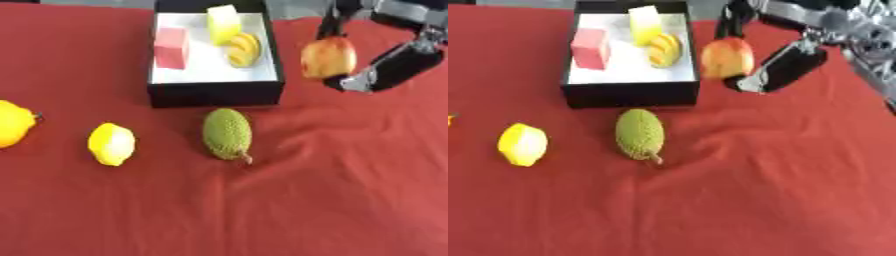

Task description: Pick up objects on the table and place them in the box.

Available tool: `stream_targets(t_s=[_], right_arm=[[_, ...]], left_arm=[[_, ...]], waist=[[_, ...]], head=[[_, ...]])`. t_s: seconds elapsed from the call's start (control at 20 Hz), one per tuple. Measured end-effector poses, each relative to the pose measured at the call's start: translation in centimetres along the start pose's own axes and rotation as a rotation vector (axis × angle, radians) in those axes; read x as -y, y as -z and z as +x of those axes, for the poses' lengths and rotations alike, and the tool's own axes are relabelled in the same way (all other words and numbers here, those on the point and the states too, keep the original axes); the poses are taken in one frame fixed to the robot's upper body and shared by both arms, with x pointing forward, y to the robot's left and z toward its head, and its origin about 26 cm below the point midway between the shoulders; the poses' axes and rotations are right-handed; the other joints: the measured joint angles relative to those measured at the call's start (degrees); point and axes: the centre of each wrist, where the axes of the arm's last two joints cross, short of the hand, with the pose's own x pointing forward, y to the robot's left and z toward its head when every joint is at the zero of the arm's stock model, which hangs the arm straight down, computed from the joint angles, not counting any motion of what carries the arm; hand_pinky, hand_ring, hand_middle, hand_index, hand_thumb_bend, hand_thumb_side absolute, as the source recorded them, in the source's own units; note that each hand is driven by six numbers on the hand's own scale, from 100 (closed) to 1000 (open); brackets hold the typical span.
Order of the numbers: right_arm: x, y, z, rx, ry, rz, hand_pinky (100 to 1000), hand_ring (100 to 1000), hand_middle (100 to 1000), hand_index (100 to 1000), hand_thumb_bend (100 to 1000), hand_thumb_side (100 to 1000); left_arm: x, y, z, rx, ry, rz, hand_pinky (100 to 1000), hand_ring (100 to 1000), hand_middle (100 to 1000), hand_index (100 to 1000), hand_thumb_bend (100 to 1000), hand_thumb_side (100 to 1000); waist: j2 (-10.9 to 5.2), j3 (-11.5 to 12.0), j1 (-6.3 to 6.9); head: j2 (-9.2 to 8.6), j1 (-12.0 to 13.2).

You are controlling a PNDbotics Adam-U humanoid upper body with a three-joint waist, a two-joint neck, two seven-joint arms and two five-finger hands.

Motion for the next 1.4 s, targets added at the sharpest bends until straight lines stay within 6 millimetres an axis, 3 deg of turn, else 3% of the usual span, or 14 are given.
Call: stream_targets(t_s=[0.15,0.3,0.45,0.6,0.7,0.8,0.85,0.95,1.1,1.4], right_arm=[[1.1,3.8,-0.7,-0.009,-0.001,-0.049,762,661,500,650,415,100],[0.8,7.4,-2.0,-0.05,0.001,-0.072,763,662,507,656,416,100],[-1.3,10.3,-3.4,-0.1,0.001,-0.058,761,662,513,659,419,100],[-4.0,12.0,-4.9,-0.145,-0.001,-0.029,761,663,517,662,422,100],[-5.3,12.6,-5.5,-0.161,-0.006,-0.014,765,678,536,681,426,100],[-6.2,12.9,-6.0,-0.167,-0.011,-0.005,786,742,637,763,470,100],[-6.4,12.9,-6.1,-0.166,-0.015,-0.008,822,811,767,857,551,227],[-6.4,12.9,-6.1,-0.151,-0.029,-0.027,860,873,850,919,631,305],[-6.2,12.9,-5.8,-0.127,-0.062,-0.055,869,886,867,932,653,316],[-5.0,11.6,-5.1,-0.079,-0.053,-0.103,845,843,828,907,590,283]], left_arm=[[0.4,0.4,0.8,0.029,-0.014,-0.01,765,863,806,858,589,620],[0.8,0.8,1.7,0.055,-0.027,-0.017,765,864,806,857,591,619],[1.1,0.9,1.9,0.061,-0.036,-0.022,764,863,805,857,590,621],[1.4,0.9,1.9,0.061,-0.044,-0.025,764,863,805,857,588,621],[1.4,0.8,1.9,0.061,-0.047,-0.025,764,863,804,857,588,621],[1.5,0.8,1.9,0.061,-0.049,-0.025,764,863,804,857,588,621],[1.5,0.8,1.9,0.061,-0.049,-0.025,764,863,804,857,587,622],[1.5,0.8,1.9,0.061,-0.049,-0.025,764,863,804,857,588,622],[1.5,0.8,1.9,0.06,-0.048,-0.025,764,863,804,857,587,622],[1.2,0.4,1.3,0.04,-0.039,-0.022,764,862,804,856,587,620]], waist=[[0.01,1.4,-0.11],[0.26,2.7,-0.64],[0.93,3.6,-1.16],[1.33,4.2,-1.32],[1.41,4.3,-1.37],[1.5,4.3,-1.39],[1.5,4.3,-1.39],[1.5,4.0,-1.39],[1.5,3.7,-1.24],[1.14,2.5,-1.01]], head=[[-0.1,-0.8],[-0.56,-1.9],[-1.02,-2.9],[-1.29,-3.5],[-1.49,-3.6],[-1.49,-3.6],[-1.49,-3.6],[-1.49,-3.4],[-1.49,-3.3],[-0.98,-2.4]])
